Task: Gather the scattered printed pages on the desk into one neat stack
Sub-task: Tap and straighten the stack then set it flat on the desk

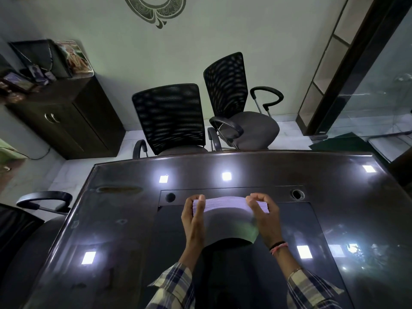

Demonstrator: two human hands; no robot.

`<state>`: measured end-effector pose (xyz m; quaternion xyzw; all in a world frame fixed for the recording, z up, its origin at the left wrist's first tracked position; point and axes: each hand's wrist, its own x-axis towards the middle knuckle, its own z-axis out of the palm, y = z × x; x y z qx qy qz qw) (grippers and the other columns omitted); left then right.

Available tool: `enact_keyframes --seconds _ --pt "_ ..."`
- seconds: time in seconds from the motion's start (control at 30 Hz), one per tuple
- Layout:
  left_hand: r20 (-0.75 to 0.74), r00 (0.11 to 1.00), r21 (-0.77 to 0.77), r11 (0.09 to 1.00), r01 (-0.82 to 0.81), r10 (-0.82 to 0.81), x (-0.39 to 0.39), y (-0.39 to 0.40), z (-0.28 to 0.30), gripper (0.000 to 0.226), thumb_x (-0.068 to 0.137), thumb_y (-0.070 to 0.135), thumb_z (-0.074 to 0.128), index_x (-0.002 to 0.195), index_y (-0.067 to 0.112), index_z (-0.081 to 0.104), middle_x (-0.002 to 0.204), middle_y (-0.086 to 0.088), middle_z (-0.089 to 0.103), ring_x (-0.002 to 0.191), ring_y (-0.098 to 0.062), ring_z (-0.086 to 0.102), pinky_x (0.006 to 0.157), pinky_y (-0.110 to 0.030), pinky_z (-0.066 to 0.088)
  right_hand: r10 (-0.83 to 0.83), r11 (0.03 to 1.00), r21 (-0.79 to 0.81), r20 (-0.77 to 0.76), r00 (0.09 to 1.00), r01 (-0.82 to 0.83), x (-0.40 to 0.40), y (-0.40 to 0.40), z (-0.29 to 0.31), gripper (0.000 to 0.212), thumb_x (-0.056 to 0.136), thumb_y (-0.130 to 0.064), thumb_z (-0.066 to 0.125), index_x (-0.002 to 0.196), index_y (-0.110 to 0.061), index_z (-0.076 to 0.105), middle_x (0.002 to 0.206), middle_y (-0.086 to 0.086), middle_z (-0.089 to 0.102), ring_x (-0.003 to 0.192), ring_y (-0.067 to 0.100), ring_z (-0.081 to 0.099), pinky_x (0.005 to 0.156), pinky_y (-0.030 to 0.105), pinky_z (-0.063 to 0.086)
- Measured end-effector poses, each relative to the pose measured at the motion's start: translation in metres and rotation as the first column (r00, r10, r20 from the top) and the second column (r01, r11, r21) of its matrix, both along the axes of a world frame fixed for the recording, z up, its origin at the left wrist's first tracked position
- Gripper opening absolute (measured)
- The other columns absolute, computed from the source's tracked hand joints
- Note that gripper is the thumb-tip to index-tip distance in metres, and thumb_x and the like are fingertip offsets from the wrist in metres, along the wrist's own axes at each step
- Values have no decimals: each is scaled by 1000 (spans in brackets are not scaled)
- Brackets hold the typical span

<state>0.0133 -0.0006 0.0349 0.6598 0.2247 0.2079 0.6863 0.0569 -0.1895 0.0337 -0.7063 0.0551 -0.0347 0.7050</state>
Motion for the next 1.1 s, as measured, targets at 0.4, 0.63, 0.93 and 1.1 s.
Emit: enact_keyframes --seconds 0.4,0.63,0.93,1.1 --pt "-51 999 36 999 1 1 7 5 7 19 98 29 68 91 11 68 82 1 67 77 -11 61 68 -19 50 76 996 -37 -26 997 -77 9 -3 6 15 85 -29 78 85 -15 75 91 -1 77 88 10 69 81 25 50" --pt "-80 997 50 999 9 -5 11 6 7 14 97 27 70 89 16 69 79 8 68 73 -3 61 69 -17 51 87 994 -71 -38 996 -89 15 -5 6 13 92 -16 74 79 -12 75 84 -1 77 83 8 68 80 22 50" --pt "-93 981 168 969 183 -169 -1 19 6 83 68 78 71 122 17 60 104 11 67 91 6 66 73 -16 57 261 942 -207 -48 964 -265 17 -15 14 36 78 -53 77 100 -25 74 104 -12 75 102 3 68 90 21 50" --pt "-150 959 147 954 263 -241 -6 34 -8 75 65 50 92 126 21 59 112 6 72 102 -8 71 80 -20 56 447 768 -481 -71 892 -423 31 -29 27 33 72 -38 90 99 -27 75 93 -14 74 85 5 68 78 22 54"
